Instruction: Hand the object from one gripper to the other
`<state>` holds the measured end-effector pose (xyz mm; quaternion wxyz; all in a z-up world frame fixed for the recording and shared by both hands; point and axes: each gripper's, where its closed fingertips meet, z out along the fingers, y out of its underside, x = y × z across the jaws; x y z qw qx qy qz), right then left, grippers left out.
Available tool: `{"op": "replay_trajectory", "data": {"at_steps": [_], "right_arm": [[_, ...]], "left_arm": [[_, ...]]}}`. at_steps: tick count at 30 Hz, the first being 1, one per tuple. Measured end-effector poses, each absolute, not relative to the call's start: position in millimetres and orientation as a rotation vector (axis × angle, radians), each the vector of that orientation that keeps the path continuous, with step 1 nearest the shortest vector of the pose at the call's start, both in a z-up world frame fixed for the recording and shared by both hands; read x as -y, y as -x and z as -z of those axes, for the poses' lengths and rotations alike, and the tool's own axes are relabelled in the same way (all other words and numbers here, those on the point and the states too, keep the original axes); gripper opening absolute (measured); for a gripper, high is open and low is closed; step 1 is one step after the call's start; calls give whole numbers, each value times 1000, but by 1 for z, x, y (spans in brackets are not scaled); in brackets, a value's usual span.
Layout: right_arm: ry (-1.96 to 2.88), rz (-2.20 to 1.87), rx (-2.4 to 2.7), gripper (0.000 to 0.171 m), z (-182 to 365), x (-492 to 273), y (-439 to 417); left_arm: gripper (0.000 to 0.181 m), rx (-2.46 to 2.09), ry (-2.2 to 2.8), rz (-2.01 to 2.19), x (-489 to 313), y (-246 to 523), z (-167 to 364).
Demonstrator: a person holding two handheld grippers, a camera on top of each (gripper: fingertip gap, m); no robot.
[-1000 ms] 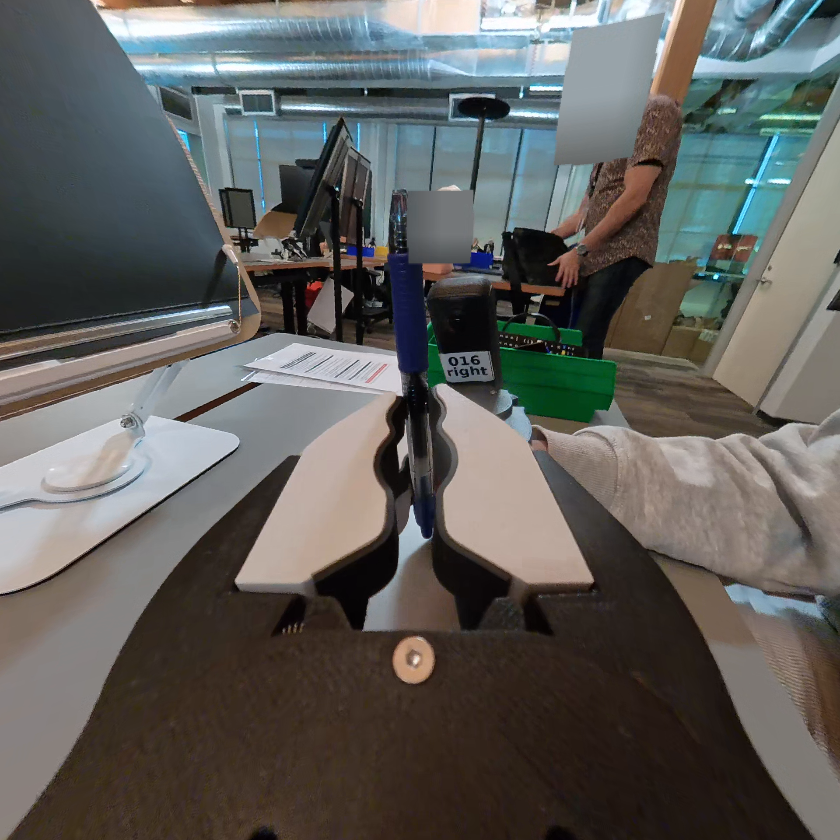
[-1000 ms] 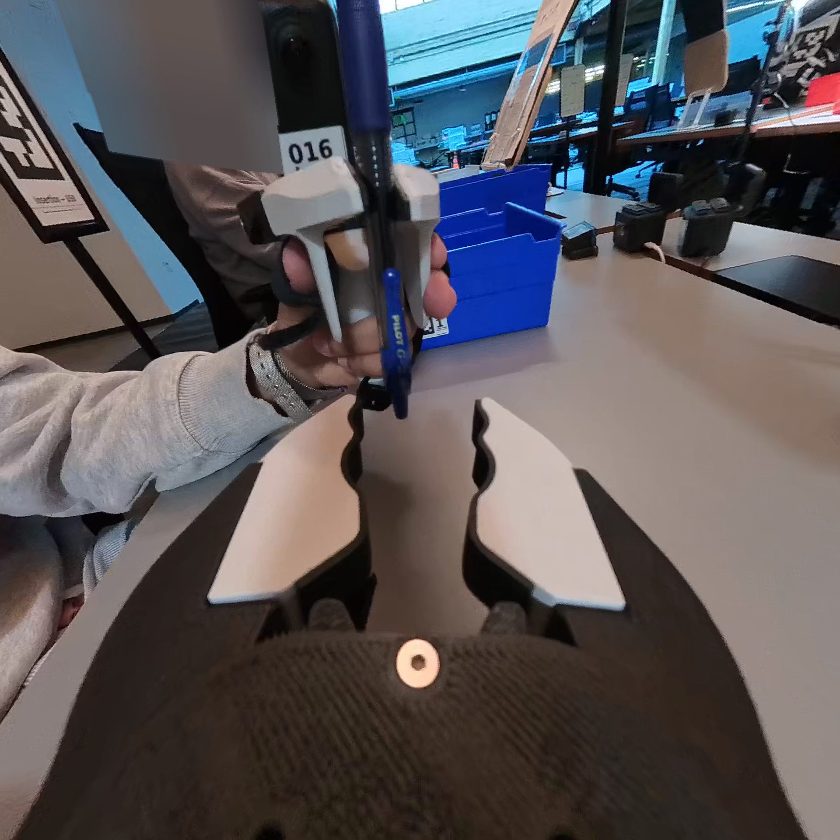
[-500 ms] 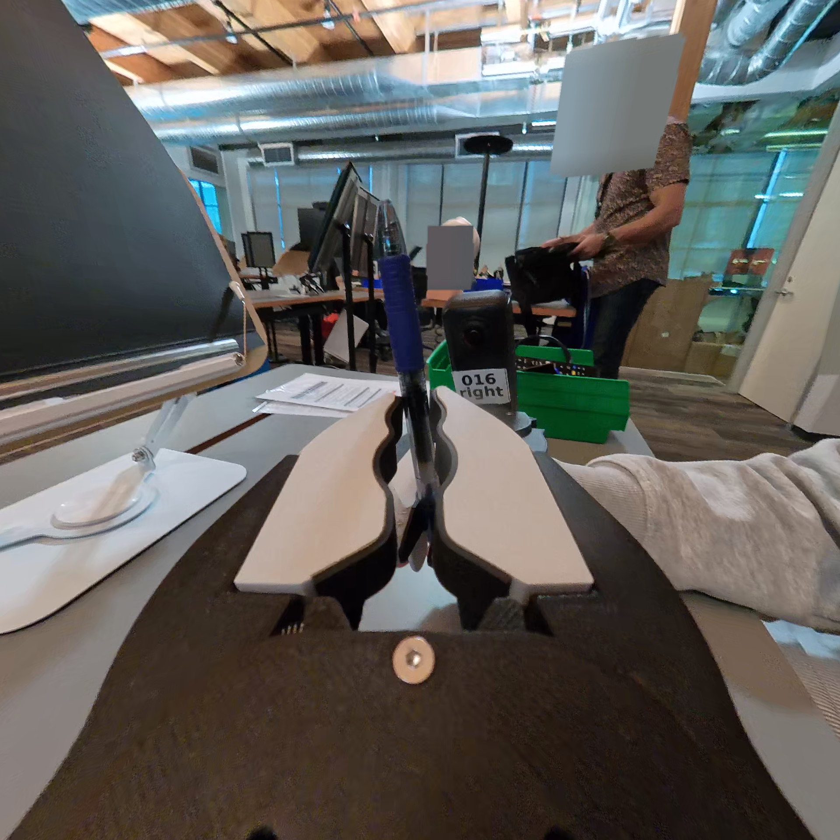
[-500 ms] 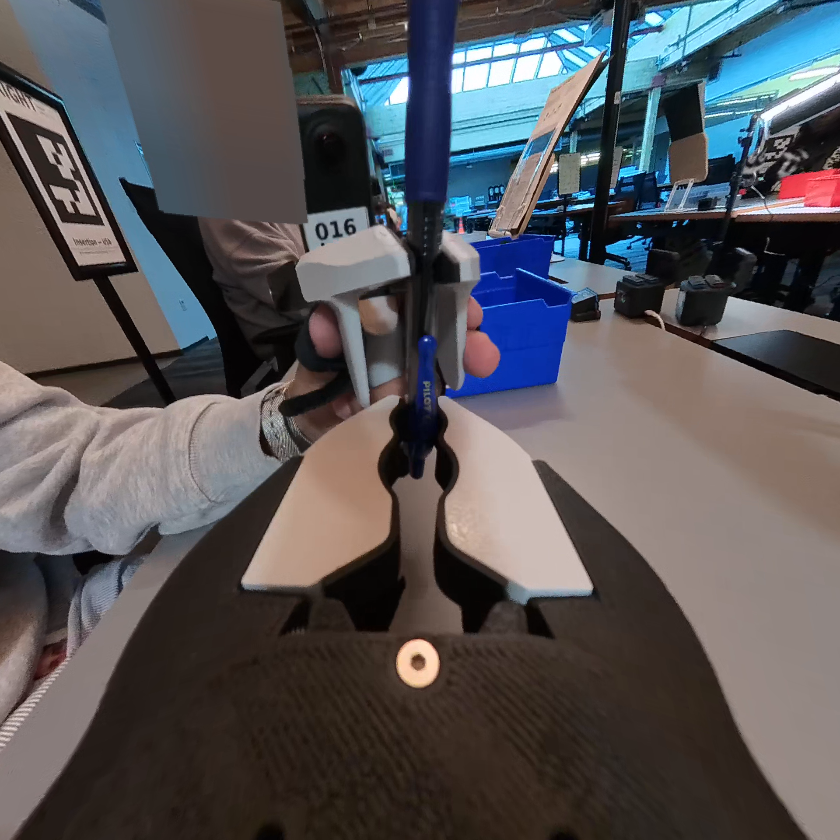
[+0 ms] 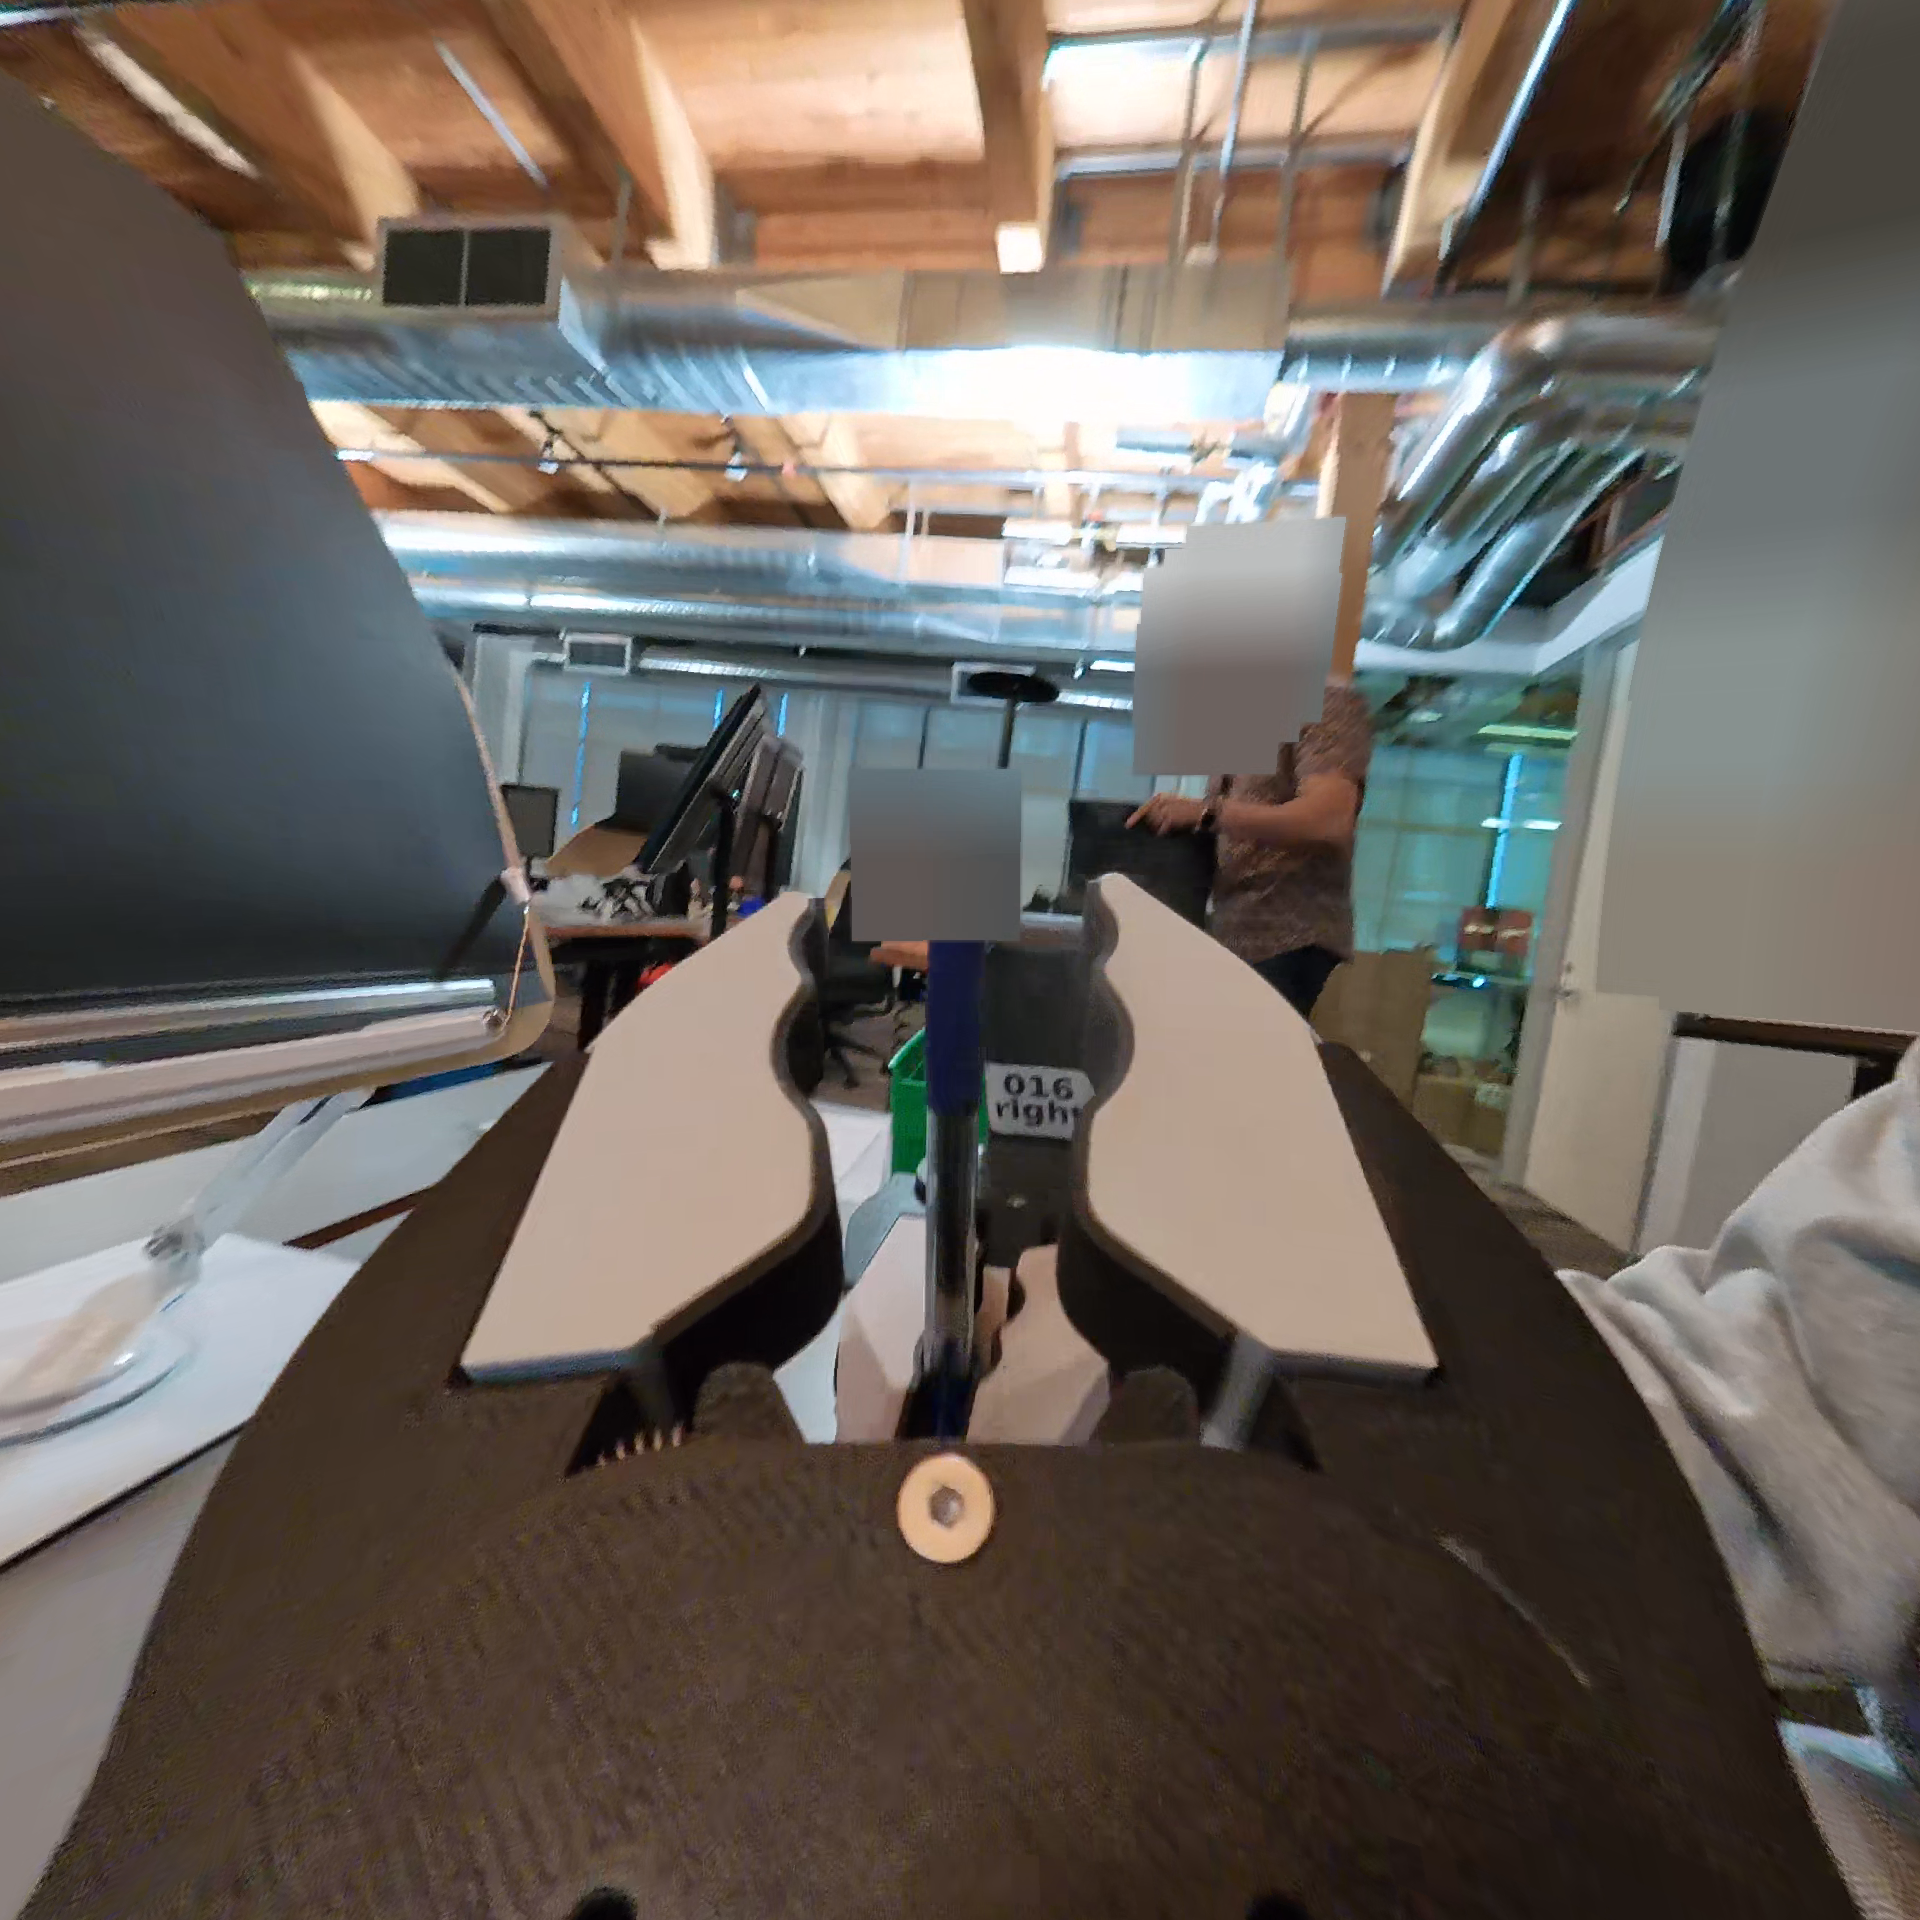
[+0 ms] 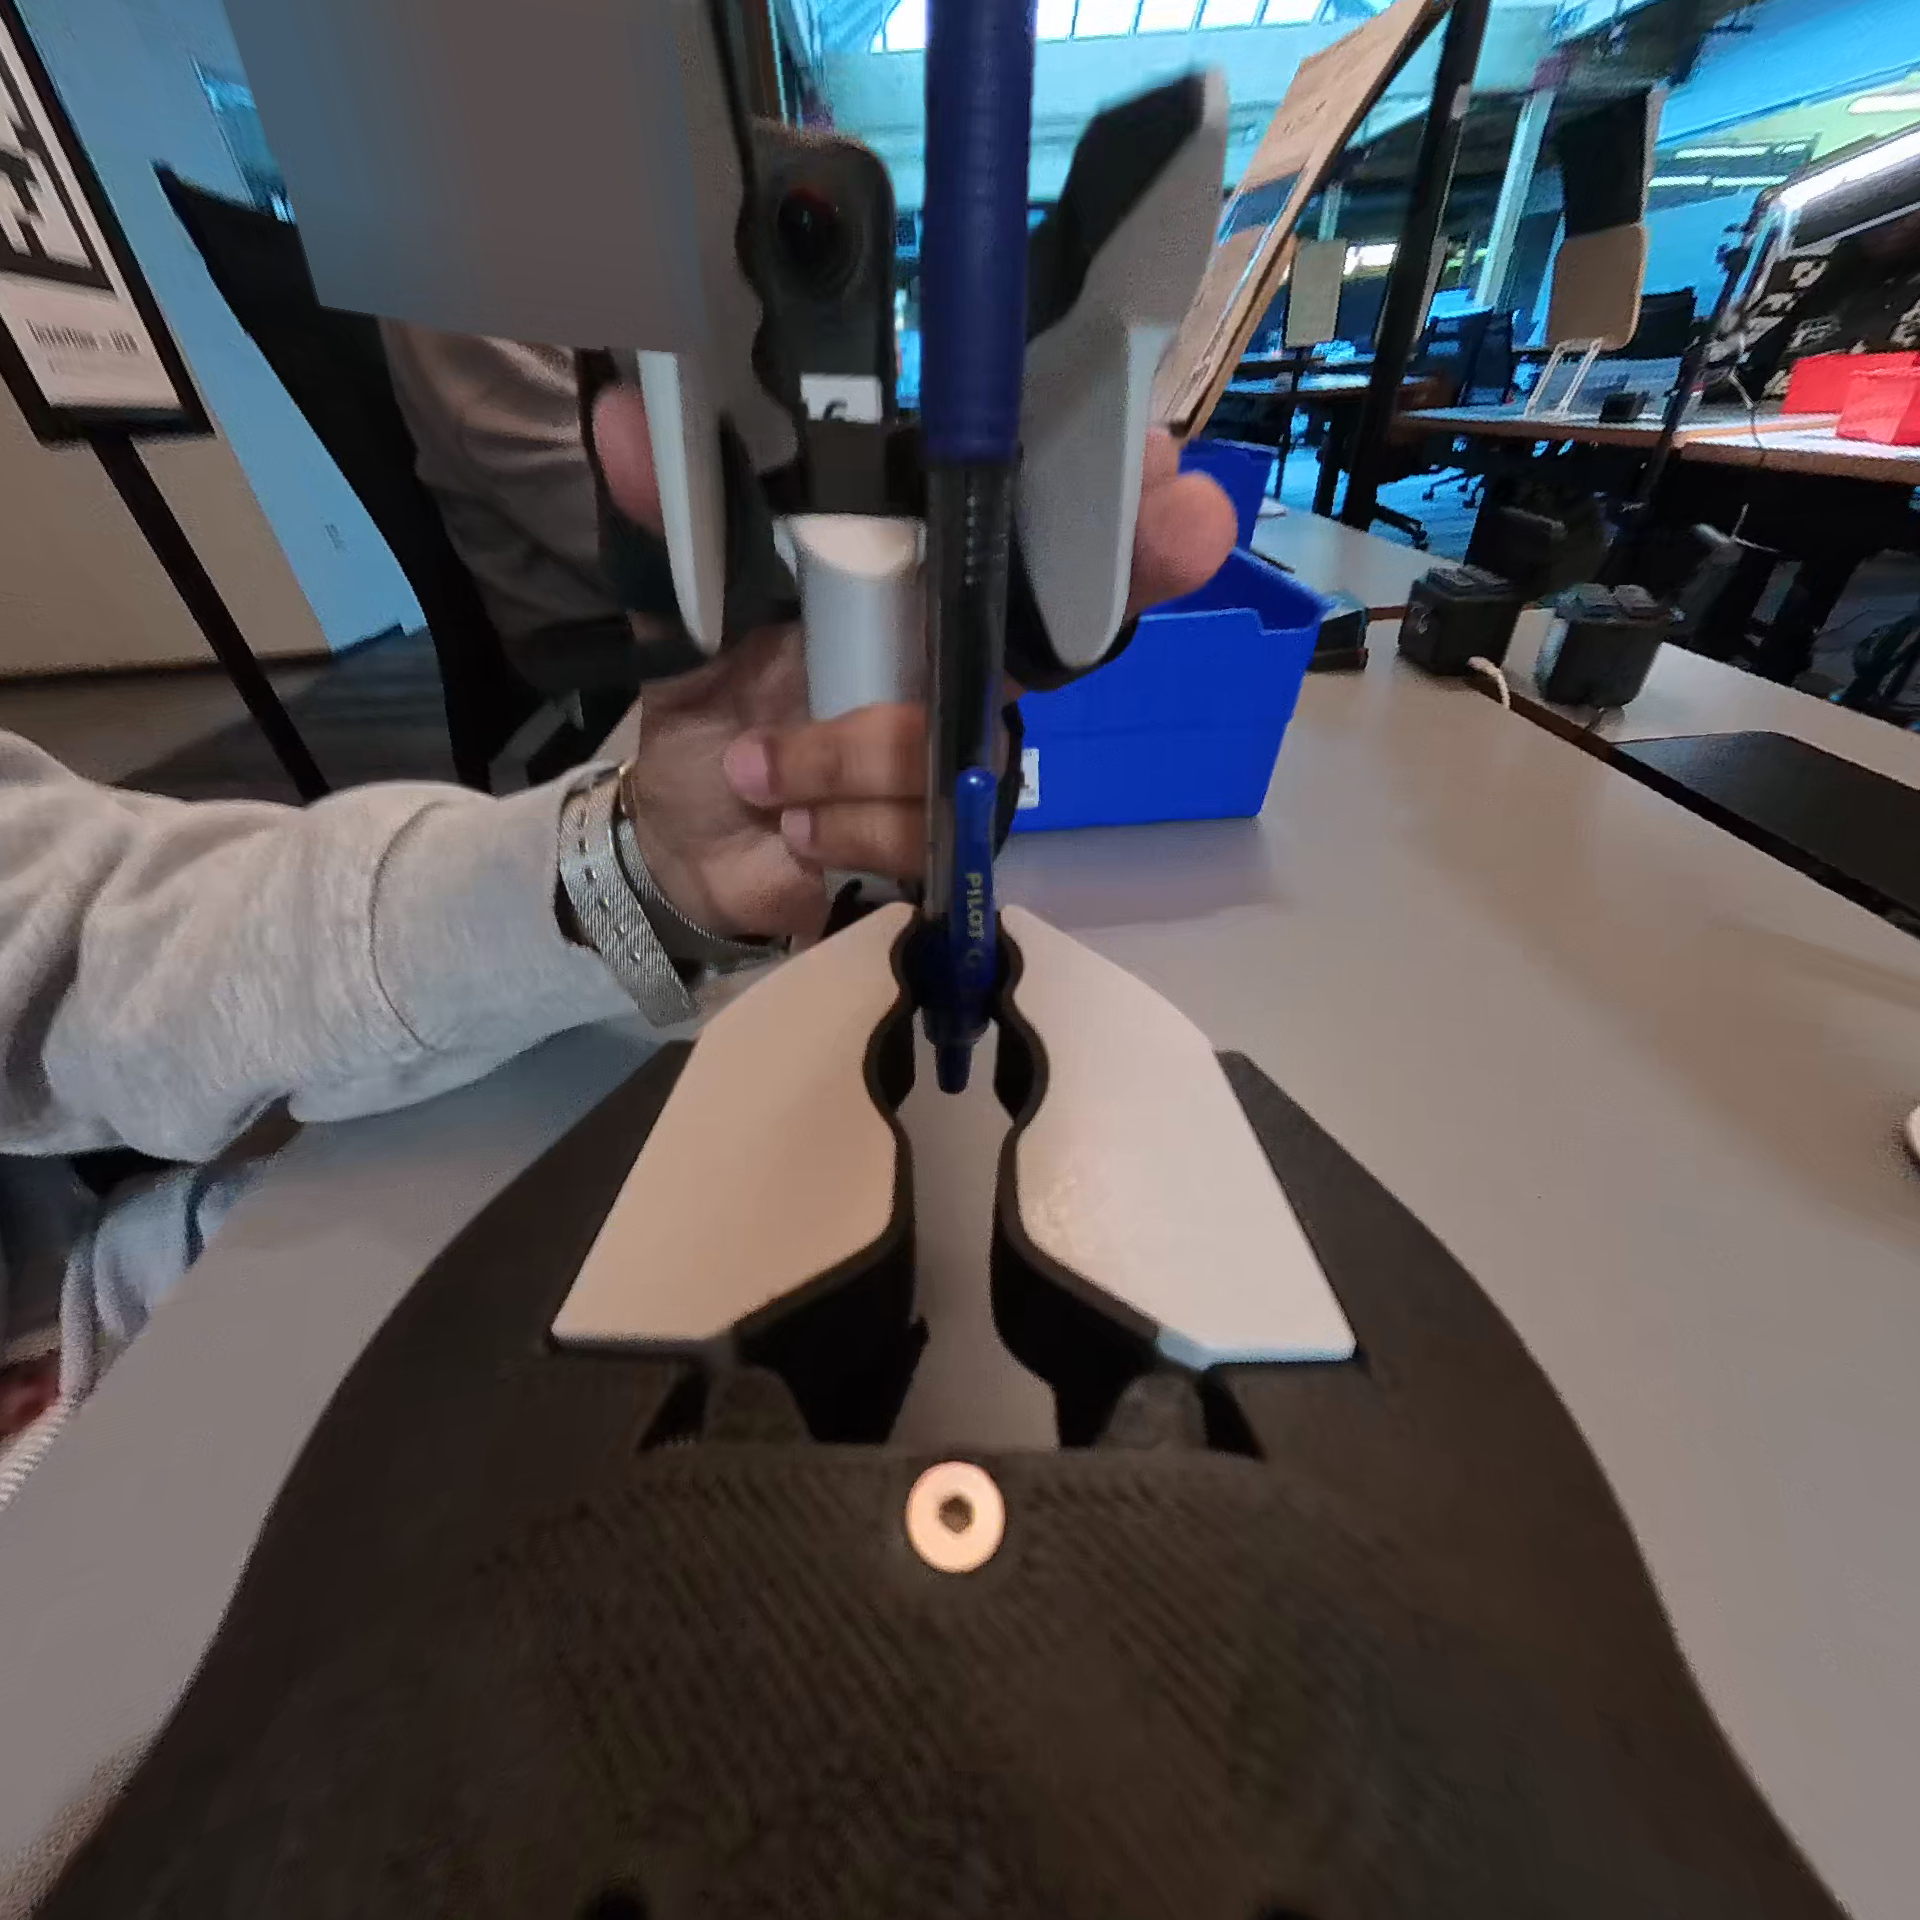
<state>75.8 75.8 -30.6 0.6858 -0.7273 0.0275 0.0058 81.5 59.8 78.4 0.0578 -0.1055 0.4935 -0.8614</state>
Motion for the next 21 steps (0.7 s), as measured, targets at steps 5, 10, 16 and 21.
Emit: {"op": "replay_trajectory", "data": {"at_steps": [5,10,16,21], "right_arm": [[1671,-5,-24,11,36,-83,-69],[1664,-8,-26,10,35,-81,-70],[1675,-13,-18,11,38,-83,-68],[1666,3,-26,16,37,-82,-72]], "left_arm": [[33,-1480,275,2641,-65,-76,-83],[26,-1553,269,2560,-56,-76,-77],[12,-1607,261,2496,-50,-76,-72],[12,-1606,300,2471,-52,-81,-71]]}}
